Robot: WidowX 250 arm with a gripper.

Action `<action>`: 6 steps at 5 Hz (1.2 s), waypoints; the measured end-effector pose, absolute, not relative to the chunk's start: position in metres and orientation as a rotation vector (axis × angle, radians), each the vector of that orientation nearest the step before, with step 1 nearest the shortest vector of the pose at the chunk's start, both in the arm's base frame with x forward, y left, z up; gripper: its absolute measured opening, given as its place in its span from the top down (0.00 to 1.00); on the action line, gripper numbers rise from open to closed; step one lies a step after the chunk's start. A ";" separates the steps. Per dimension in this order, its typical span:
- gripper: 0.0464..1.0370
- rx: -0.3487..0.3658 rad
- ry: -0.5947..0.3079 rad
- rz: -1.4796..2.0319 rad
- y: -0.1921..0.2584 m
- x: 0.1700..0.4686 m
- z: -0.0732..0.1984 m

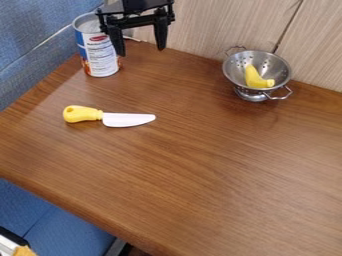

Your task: Move the can to the middle left side of the table

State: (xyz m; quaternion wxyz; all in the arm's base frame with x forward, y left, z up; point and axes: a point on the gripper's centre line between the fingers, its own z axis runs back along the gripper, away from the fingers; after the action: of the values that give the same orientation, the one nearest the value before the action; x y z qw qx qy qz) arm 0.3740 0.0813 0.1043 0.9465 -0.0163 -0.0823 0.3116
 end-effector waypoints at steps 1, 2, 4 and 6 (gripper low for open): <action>0.04 -0.033 -0.136 0.636 0.081 0.373 0.094; 0.04 -0.055 -0.118 0.648 0.080 0.369 0.096; 0.04 -0.099 -0.186 0.707 0.100 0.381 0.130; 0.04 -0.056 -0.285 0.925 0.145 0.417 0.161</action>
State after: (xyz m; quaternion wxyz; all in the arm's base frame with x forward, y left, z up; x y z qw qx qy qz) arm 0.4174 0.1447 0.1611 0.8848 -0.0269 -0.1369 0.4446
